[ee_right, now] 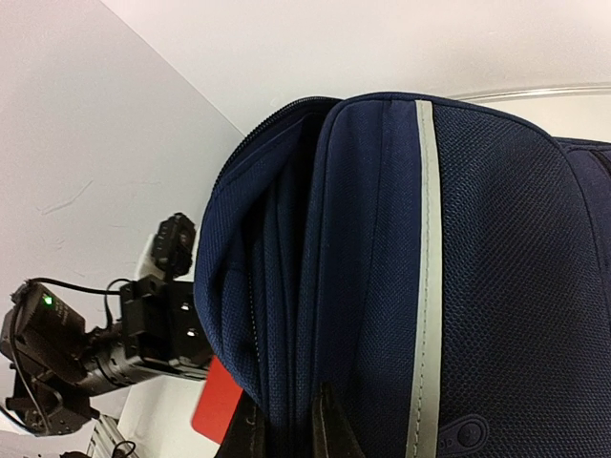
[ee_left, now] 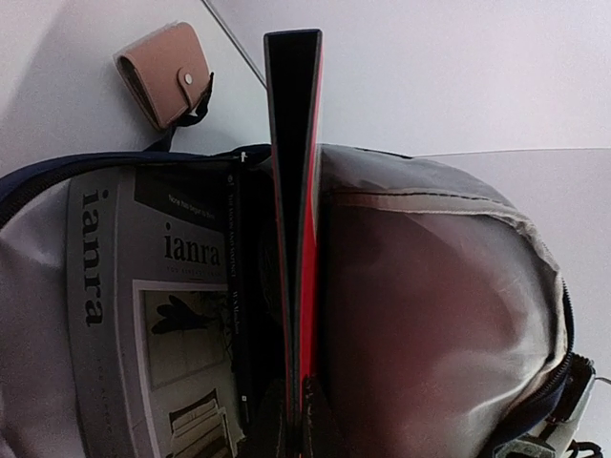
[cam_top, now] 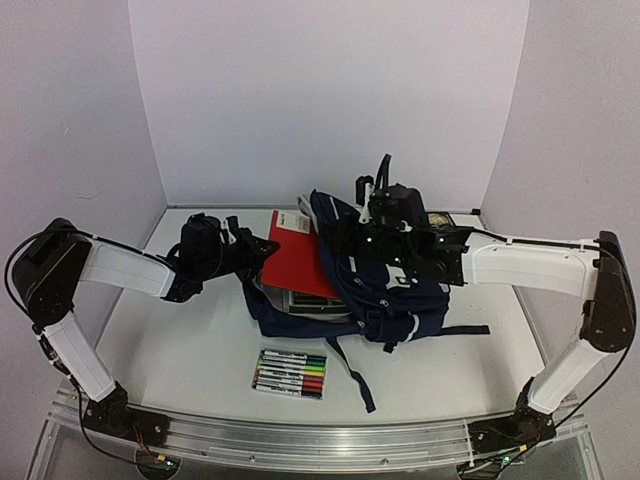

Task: Pack the student bag
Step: Place the files in the student bag.

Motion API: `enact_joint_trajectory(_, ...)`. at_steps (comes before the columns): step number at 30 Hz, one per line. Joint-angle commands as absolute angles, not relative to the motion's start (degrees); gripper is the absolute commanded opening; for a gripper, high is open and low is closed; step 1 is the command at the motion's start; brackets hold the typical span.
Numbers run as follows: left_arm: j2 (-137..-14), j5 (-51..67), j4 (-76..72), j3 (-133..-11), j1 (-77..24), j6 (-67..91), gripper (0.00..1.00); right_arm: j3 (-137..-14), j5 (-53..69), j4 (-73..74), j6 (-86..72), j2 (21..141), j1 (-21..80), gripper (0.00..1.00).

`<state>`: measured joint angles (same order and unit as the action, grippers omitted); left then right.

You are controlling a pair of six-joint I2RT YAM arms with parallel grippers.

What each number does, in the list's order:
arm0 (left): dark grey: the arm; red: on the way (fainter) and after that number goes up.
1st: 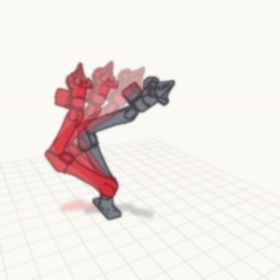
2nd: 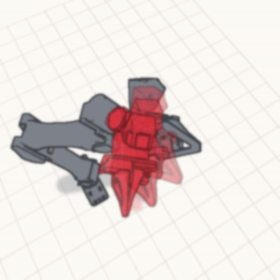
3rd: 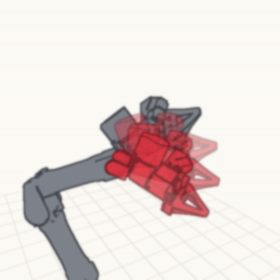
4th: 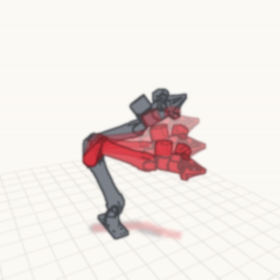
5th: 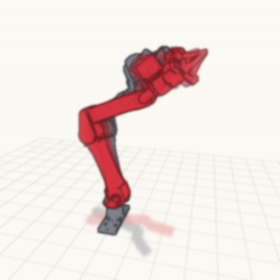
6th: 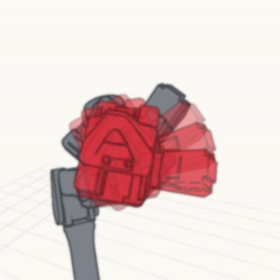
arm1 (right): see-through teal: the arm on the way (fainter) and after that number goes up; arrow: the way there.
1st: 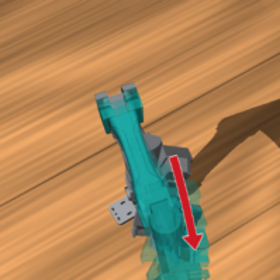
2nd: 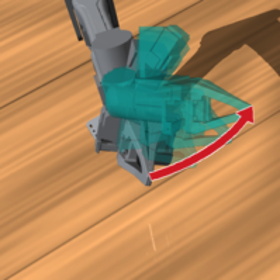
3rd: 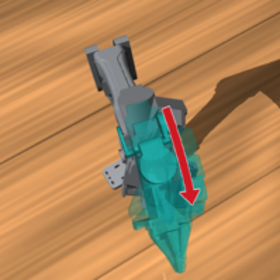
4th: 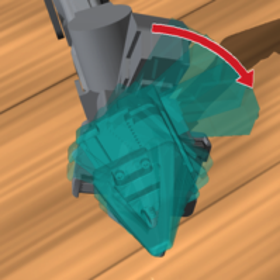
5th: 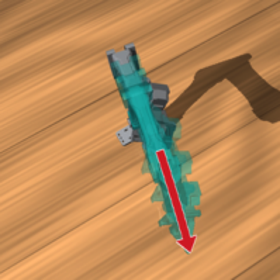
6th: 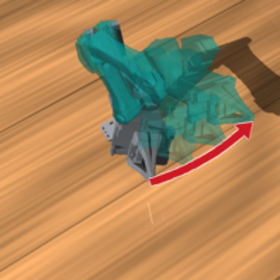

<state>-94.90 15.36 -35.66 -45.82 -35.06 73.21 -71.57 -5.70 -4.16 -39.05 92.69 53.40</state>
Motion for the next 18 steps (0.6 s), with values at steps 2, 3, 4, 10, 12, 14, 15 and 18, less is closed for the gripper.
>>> enact_joint_trajectory(2, -100.27, 14.81, -38.28, -51.77, -38.07, 73.64, 0.00, -77.11, -3.21, -22.88, -39.18, 93.28, 55.75, 0.00)
enact_joint_trajectory(3, -100.81, 14.87, -37.49, -52.19, -38.59, 73.67, 0.00, -77.19, -3.26, -22.96, -39.01, 93.47, 55.79, 0.00)
enact_joint_trajectory(4, -101.29, 14.93, -36.63, -52.64, -39.09, 73.71, 0.00, -77.24, -3.33, -23.02, -38.88, 93.67, 55.84, 0.00)
enact_joint_trajectory(10, -103.72, 16.97, -31.24, -55.32, -41.33, 72.43, 0.05, -77.50, -5.06, -23.02, -37.95, 94.64, 56.03, 0.00)
enact_joint_trajectory(12, -104.49, 18.33, -29.04, -56.29, -41.81, 71.99, 0.09, -77.44, -5.93, -22.89, -37.68, 94.90, 56.01, 0.00)
enact_joint_trajectory(14, -105.41, 19.79, -28.02, -56.69, -42.28, 71.97, 0.11, -77.41, -6.74, -22.72, -37.36, 95.26, 56.00, 0.00)
enact_joint_trajectory(15, -105.73, 20.34, -27.74, -56.82, -42.53, 71.91, 0.12, -77.43, -7.18, -22.69, -37.25, 95.49, 56.01, 0.00)
enact_joint_trajectory(18, -106.50, 20.84, -26.18, -56.90, -42.98, 71.33, 0.14, -77.47, -8.25, -22.39, -36.93, 95.93, 56.13, 0.00)
